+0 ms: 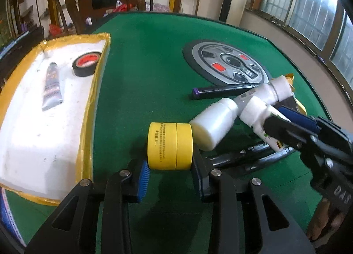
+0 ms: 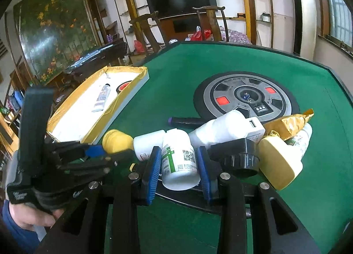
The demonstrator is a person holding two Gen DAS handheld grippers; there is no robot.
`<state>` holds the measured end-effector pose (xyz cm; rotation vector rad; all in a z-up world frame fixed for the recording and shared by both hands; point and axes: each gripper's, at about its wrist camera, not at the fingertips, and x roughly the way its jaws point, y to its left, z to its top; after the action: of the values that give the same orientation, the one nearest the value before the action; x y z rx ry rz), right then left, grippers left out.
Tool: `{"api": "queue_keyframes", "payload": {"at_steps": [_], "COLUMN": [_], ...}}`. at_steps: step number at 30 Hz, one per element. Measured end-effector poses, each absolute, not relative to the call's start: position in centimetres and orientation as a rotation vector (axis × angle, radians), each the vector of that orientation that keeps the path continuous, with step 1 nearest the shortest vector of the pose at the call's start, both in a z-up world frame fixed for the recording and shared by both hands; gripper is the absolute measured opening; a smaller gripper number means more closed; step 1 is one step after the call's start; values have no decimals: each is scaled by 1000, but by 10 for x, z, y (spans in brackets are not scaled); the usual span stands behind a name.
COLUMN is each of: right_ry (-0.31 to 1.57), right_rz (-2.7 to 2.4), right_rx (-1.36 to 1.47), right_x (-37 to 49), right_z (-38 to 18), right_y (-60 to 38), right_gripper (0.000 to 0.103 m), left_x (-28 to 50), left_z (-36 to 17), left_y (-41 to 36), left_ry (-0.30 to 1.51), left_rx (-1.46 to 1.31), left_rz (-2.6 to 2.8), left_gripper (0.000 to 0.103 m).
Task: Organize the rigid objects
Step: 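Grasp the yellow tape roll with the left gripper while the right grasps a white pill bottle, then carry yellow tape and pill bottle into the white tray and release both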
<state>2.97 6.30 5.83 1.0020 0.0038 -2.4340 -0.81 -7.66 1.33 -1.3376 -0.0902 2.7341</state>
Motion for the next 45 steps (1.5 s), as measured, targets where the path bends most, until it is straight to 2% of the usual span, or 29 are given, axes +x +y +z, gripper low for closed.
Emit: {"api": "queue_keyframes", "payload": {"at_steps": [22, 33, 45], "right_ry": [-38, -69, -183], "right_rz": [-2410, -2394, -2329], "right_rx": [969, 952, 906], "right_x": [30, 34, 42], "right_z": [65, 69, 83], "right_y": [67, 67, 56], "right_gripper": [28, 28, 28], "left_x": [11, 28, 28], "left_z": [39, 71, 63], "left_y": [-91, -149, -224], "left_ry": [-179, -315, -411], "left_rx": [-1223, -1116, -1161], "left_rz": [2741, 2850, 2940], "left_gripper": [31, 31, 31]}}
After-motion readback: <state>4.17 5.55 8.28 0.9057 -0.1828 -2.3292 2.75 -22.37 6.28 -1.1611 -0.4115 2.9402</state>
